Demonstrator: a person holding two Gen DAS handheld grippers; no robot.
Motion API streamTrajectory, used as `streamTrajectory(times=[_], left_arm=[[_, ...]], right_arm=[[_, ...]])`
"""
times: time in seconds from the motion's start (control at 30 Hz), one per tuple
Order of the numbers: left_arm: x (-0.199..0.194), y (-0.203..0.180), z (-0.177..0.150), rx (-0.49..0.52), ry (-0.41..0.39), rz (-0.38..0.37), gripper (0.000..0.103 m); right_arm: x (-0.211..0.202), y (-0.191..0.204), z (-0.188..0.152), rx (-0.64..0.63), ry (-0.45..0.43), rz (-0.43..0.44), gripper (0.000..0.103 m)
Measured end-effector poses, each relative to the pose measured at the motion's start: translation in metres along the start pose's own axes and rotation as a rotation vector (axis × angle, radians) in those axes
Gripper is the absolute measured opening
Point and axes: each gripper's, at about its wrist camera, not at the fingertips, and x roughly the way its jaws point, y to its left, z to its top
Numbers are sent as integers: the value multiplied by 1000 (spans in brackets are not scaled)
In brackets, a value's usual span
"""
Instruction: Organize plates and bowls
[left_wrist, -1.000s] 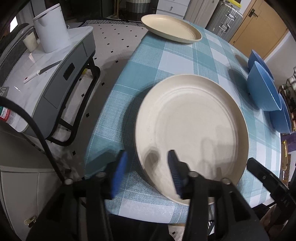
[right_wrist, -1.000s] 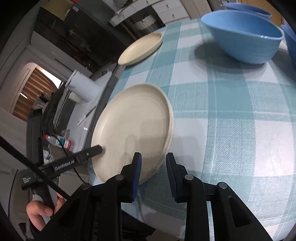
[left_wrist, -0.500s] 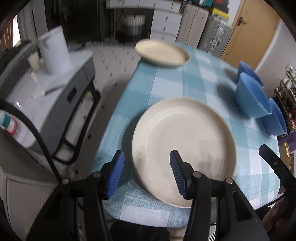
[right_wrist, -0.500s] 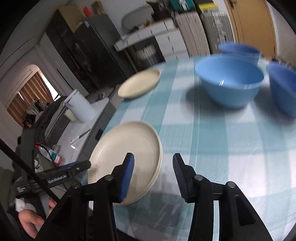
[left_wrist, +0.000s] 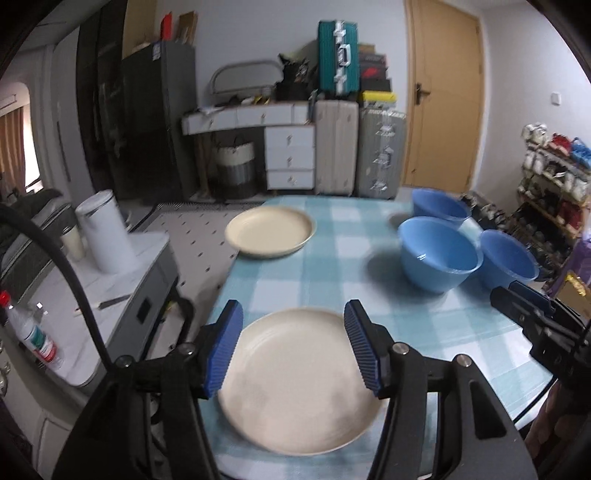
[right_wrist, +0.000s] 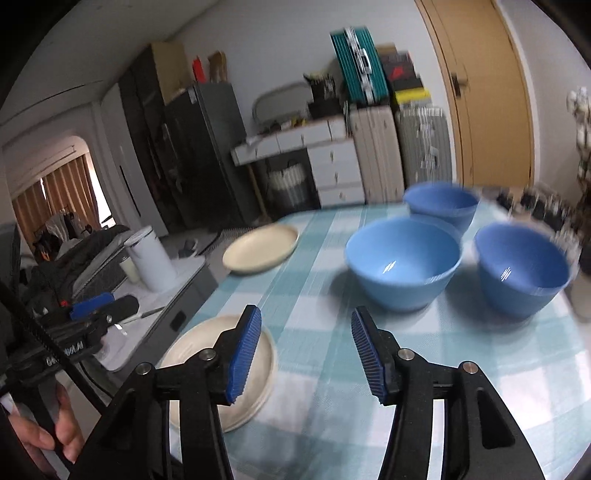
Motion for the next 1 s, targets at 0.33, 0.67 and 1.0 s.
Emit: streamTrajectory(times=[0.33,0.67,1.0], left_arm=[[-5,-49,8,1,-116,-70,59],[-20,-55,-8,10,-299,-8,98],[-7,-41,-12,-44,-233,-59,103]], right_arm=[[-61,-36,-4,-46,-196,-100,87],[-74,-40,-10,-79,-219,-154,102],[-76,-25,-12,-150,-237,-213,102]])
